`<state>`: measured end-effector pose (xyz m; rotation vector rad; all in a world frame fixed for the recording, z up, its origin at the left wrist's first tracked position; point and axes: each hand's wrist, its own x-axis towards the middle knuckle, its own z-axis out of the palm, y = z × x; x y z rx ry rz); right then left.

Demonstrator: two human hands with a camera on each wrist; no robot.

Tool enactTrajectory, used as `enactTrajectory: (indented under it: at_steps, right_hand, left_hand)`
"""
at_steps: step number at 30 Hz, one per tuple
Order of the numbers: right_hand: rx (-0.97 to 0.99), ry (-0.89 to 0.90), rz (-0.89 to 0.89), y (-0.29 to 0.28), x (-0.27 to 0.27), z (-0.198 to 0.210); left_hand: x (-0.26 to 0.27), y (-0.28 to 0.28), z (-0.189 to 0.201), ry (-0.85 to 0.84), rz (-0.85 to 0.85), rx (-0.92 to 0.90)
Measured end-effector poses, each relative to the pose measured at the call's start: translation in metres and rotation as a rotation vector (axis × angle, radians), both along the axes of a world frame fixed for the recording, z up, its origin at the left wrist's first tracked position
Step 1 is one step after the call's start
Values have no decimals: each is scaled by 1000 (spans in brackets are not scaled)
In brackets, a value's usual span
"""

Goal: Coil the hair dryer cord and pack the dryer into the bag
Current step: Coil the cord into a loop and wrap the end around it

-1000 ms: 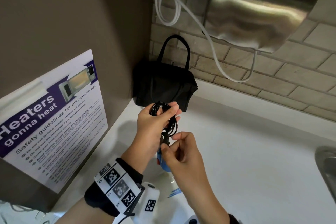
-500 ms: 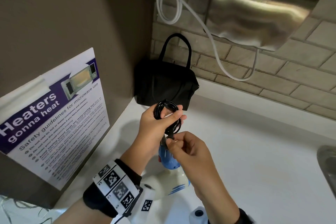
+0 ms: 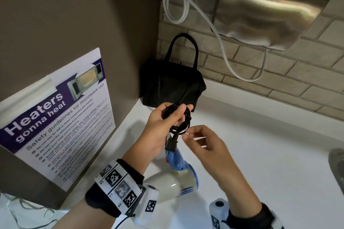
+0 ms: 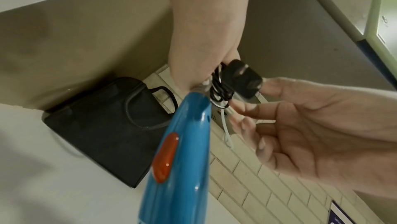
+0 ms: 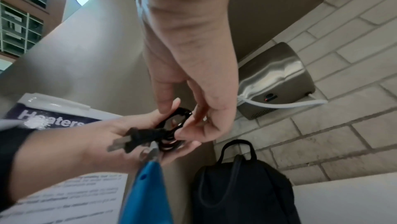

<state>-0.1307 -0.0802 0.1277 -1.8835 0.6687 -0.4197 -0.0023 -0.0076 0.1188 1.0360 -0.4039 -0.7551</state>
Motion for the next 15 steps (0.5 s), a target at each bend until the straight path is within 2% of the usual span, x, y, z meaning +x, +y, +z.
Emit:
enactTrajectory:
  at_steps: [3, 9, 11, 15]
  right_hand:
    - [-34, -26, -122, -14, 0, 4]
    - [50, -42, 14, -22, 12, 5]
    - [56, -73, 11, -23, 14, 6]
    - [94, -100, -13, -28, 12, 7]
  left_hand:
    - [1, 0, -1, -38, -5, 32]
    - [-2, 3, 3, -118, -113, 77]
    - [-1, 6, -1, -102, -126, 92]
    - [4, 14, -21, 33, -133, 162]
